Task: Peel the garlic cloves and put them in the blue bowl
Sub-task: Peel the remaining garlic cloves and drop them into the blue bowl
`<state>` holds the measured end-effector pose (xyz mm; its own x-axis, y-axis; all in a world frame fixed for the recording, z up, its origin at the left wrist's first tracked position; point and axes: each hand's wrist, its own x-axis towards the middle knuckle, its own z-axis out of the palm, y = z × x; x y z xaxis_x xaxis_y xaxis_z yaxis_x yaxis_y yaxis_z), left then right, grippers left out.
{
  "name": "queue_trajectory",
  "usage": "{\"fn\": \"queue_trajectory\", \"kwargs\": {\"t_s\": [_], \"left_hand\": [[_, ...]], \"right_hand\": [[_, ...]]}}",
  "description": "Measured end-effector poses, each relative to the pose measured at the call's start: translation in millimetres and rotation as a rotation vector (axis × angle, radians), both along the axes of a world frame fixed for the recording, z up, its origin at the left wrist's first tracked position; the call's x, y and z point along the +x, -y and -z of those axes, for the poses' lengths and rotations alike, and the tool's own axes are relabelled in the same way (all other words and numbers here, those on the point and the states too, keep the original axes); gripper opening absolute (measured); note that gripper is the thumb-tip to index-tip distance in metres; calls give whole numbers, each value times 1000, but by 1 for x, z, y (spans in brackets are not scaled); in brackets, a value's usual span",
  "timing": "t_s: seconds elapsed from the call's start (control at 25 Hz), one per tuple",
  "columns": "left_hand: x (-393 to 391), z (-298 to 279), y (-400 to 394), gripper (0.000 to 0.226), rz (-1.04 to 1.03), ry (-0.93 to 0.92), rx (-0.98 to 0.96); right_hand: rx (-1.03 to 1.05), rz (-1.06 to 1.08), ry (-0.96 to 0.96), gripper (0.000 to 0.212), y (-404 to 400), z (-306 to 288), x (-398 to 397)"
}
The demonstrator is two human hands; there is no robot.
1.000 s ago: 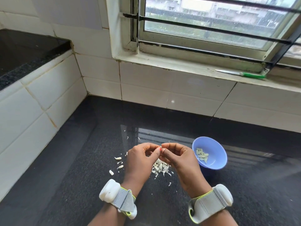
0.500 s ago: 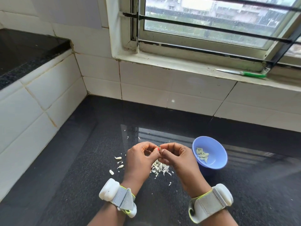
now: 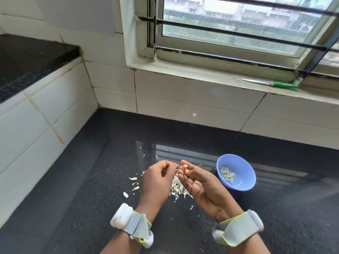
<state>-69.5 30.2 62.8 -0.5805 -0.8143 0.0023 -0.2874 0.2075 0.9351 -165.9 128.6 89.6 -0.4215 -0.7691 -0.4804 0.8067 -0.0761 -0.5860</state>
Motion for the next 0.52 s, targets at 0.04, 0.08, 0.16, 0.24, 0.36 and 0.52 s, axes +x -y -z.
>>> {"fn": "queue_trajectory", "kwargs": {"t_s": [0.04,0.08,0.16,0.24,0.36,0.52], "left_hand": [[0,-1,-1,15,-2,-3,-5],[0,-2,-1,17,-8,-13,-6],[0,-3,-1,20,-26,-38,-10],[1,-5,-1,23,-56,-41,-34],[2,-6,0,28,-91,-40,-67],[2,-6,1,6,-25,-136,-6]], "right_hand": [[-10,-1,-6,32,0,0,0],[-11,-2,-25,34,0,1,1],[7,2,-78,33,0,2,1],[27,18,-122,27,1,2,1],[38,22,-182,16,1,2,1],[40,30,-239,25,2,1,2]]}}
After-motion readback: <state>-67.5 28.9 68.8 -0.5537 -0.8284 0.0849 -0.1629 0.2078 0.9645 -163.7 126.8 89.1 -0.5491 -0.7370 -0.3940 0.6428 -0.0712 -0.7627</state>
